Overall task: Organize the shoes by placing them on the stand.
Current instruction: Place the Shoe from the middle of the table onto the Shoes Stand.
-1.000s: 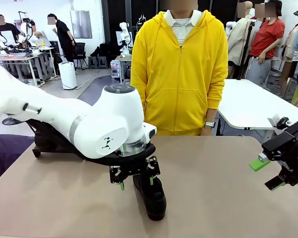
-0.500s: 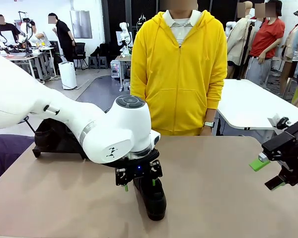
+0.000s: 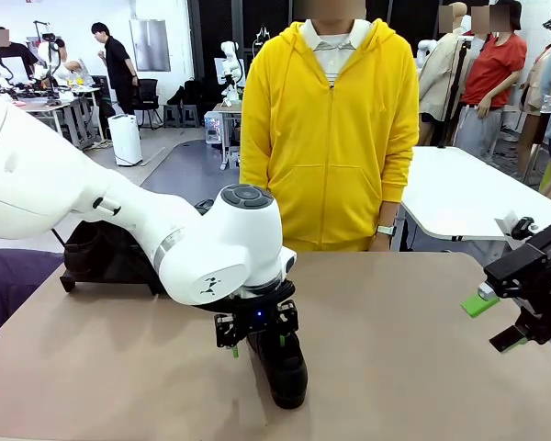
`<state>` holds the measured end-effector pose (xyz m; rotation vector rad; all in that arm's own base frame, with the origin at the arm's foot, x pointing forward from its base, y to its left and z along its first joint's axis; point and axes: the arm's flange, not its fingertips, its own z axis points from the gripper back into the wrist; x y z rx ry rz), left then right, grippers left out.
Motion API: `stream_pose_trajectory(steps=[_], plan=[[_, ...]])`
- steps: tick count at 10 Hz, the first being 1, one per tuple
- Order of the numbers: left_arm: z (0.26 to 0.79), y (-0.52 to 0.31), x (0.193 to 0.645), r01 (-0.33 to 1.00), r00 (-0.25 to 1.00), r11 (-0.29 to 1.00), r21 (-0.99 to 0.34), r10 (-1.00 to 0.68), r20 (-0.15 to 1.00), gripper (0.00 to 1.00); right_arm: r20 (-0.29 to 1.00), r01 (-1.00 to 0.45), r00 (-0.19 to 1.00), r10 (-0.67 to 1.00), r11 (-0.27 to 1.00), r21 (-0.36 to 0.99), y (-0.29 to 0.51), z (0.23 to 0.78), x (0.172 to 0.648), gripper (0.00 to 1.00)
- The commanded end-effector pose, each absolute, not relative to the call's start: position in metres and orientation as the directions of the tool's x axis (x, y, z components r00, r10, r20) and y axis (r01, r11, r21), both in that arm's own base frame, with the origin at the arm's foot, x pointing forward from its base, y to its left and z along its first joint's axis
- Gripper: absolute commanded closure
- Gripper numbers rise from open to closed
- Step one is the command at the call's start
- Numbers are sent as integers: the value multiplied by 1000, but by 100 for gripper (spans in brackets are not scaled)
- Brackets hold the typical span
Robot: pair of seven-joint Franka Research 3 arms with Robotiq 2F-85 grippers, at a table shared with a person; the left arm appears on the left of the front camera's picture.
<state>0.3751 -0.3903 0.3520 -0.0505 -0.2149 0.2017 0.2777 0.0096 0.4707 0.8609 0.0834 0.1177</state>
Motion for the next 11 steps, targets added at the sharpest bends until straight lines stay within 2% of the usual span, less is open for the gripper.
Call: stream_pose_trajectory(steps=[1,9,10,11], plan=[[349,-396,377,-220,943,974,-55,227,245,100,-7,-92,988,153,628,773,9,470,279,0],[345,-396,379,-219,947,976,-24,218,234,100,-7,-92,988,153,628,773,9,470,279,0],[348,-397,378,-188,955,982,-28,190,227,100,-7,-92,988,153,628,773,9,470,279,0],[357,-400,375,-101,974,994,-51,109,198,100,-7,-92,988,153,628,773,9,470,279,0]])
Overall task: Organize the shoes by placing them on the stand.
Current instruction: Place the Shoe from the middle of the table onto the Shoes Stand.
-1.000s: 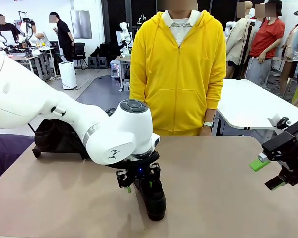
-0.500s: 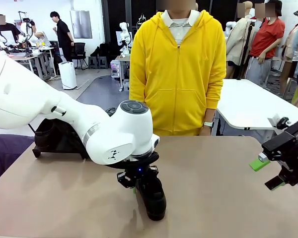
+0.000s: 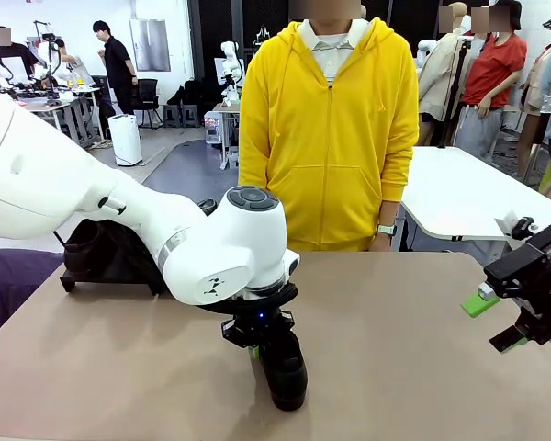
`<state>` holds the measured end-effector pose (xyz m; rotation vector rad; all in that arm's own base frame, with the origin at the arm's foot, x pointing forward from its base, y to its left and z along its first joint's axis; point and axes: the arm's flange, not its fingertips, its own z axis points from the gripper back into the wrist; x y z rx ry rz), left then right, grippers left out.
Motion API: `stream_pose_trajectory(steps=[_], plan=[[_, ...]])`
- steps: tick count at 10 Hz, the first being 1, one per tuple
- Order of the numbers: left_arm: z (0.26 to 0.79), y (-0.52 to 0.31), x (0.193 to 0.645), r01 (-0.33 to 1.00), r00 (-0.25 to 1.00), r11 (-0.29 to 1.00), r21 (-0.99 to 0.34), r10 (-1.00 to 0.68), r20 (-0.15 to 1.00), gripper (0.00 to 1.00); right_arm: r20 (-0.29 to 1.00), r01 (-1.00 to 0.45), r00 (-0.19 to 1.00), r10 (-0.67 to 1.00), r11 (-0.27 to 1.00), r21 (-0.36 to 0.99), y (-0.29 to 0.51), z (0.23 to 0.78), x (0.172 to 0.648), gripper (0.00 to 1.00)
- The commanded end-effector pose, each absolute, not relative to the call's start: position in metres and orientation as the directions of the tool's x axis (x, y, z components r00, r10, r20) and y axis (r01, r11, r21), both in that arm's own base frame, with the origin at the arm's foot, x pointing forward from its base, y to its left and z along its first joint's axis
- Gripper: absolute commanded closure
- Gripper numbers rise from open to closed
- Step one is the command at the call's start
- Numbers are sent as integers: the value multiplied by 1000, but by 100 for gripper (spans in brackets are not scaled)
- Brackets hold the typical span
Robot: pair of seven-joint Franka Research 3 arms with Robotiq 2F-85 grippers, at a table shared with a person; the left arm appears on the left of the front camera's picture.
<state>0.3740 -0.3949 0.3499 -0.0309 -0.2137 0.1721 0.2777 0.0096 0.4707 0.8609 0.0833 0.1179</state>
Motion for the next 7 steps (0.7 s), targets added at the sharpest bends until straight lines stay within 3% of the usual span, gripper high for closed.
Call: stream_pose_trajectory(steps=[1,3,5,7], plan=[[376,-404,364,65,985,995,-80,-51,167,100,-7,-92,988,153,628,773,9,470,279,0],[424,-398,343,242,957,970,-36,-233,176,100,-7,-92,988,153,628,773,9,470,279,0],[468,-360,340,158,910,986,54,-167,380,100,-7,-92,988,153,628,773,9,470,279,0],[493,-325,354,40,849,998,38,-54,526,100,-7,-92,988,153,628,773,9,470,279,0]])
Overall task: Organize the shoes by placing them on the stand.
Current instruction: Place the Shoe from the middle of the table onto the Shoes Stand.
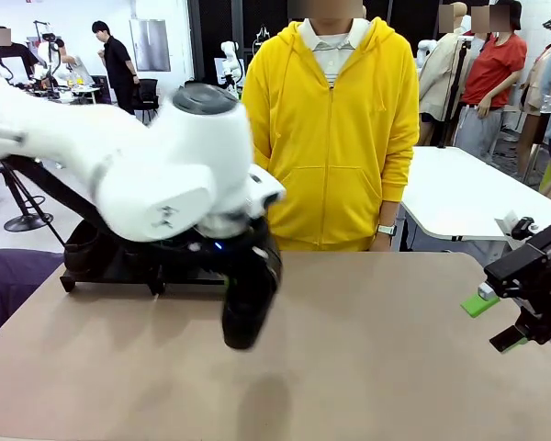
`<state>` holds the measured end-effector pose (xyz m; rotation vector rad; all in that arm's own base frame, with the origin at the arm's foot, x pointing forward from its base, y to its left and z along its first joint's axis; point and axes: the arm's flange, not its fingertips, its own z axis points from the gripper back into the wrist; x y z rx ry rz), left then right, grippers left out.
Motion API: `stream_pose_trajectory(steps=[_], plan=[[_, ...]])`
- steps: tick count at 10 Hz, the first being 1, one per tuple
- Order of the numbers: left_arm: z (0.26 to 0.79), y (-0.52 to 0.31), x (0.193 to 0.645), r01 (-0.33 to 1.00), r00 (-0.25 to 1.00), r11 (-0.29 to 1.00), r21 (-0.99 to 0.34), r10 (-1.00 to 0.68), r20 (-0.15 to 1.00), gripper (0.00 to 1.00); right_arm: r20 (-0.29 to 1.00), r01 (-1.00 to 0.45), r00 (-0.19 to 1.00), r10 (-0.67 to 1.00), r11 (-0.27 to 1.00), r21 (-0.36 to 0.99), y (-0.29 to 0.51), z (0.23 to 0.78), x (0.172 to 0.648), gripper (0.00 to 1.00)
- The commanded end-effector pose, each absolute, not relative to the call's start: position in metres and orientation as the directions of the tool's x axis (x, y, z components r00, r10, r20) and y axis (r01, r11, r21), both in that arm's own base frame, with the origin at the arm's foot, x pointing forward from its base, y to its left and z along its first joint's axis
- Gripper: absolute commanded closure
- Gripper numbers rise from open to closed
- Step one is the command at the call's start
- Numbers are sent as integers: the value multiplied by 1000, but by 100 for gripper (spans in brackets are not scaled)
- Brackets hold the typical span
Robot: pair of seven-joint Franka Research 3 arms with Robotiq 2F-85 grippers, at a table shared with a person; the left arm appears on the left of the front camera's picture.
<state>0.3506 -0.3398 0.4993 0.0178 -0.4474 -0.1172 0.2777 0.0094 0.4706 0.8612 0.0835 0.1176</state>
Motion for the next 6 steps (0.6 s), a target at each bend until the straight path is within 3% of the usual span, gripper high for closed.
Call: stream_pose_trajectory(steps=[1,2,3,4,6], plan=[[502,-311,365,-3,808,1000,18,-9,589,100,-7,-92,988,153,628,773,9,470,279,0],[508,-299,376,3,795,1000,12,-9,607,100,-7,-92,988,153,628,773,9,470,279,0],[513,-287,391,-28,862,998,-56,52,504,100,-7,-92,988,153,628,773,9,470,279,0],[522,-296,372,15,830,1000,16,-21,557,100,-7,-92,988,153,628,773,9,470,279,0],[522,-296,372,15,830,1000,16,-21,557,100,-7,-92,988,153,628,773,9,470,279,0]])
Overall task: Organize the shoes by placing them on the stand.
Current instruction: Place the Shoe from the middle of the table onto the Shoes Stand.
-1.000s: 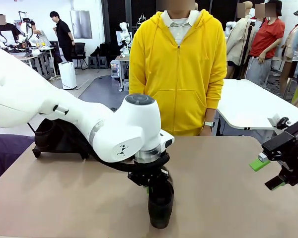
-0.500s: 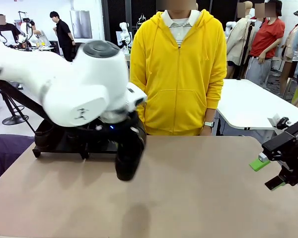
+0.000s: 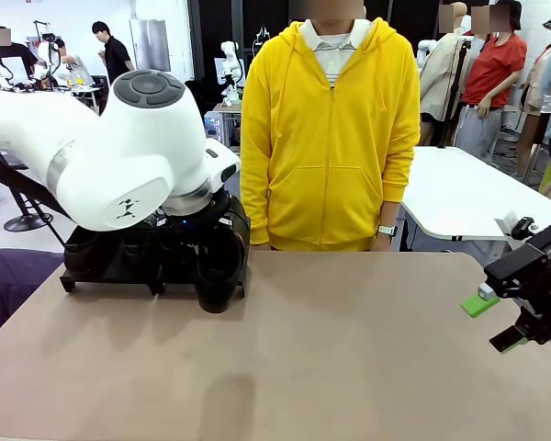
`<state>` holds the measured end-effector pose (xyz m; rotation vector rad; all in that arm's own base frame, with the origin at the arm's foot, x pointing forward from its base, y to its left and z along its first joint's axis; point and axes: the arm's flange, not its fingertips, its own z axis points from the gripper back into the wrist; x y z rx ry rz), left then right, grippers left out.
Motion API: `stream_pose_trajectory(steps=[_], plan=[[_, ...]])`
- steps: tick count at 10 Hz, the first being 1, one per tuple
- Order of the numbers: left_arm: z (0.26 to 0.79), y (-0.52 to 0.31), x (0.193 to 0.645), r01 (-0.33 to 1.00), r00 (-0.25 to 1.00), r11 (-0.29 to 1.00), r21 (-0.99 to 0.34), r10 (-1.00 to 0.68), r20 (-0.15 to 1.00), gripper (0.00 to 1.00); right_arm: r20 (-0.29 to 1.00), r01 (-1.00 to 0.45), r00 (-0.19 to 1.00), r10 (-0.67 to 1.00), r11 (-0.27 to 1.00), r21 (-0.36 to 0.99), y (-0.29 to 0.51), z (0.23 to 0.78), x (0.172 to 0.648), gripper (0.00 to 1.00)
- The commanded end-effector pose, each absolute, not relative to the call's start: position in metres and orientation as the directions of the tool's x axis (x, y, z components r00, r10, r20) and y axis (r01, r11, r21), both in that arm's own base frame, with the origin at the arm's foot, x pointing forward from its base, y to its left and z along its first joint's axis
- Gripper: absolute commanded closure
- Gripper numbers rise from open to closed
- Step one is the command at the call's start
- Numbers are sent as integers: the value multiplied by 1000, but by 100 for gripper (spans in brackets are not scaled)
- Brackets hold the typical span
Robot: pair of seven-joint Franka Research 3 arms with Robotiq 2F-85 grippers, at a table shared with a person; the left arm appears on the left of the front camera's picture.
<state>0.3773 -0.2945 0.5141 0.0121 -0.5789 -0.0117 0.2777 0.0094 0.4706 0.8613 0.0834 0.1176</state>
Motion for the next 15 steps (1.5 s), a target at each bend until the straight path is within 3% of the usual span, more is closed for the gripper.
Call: stream_pose_trajectory(steps=[1,3,6,9,15], plan=[[522,-296,372,15,830,1000,16,-21,557,100,-7,-92,988,153,628,773,9,470,279,0],[514,-300,373,18,836,1000,20,-26,549,100,-7,-92,988,153,628,773,9,470,279,0],[525,-292,470,161,780,987,18,-138,611,100,-7,-92,988,153,628,773,9,470,279,0],[514,-273,527,30,745,999,-44,7,667,100,-7,-92,988,153,628,773,9,470,279,0],[445,-251,590,-5,698,1000,-9,10,716,100,-7,-92,988,153,628,773,9,470,279,0]])
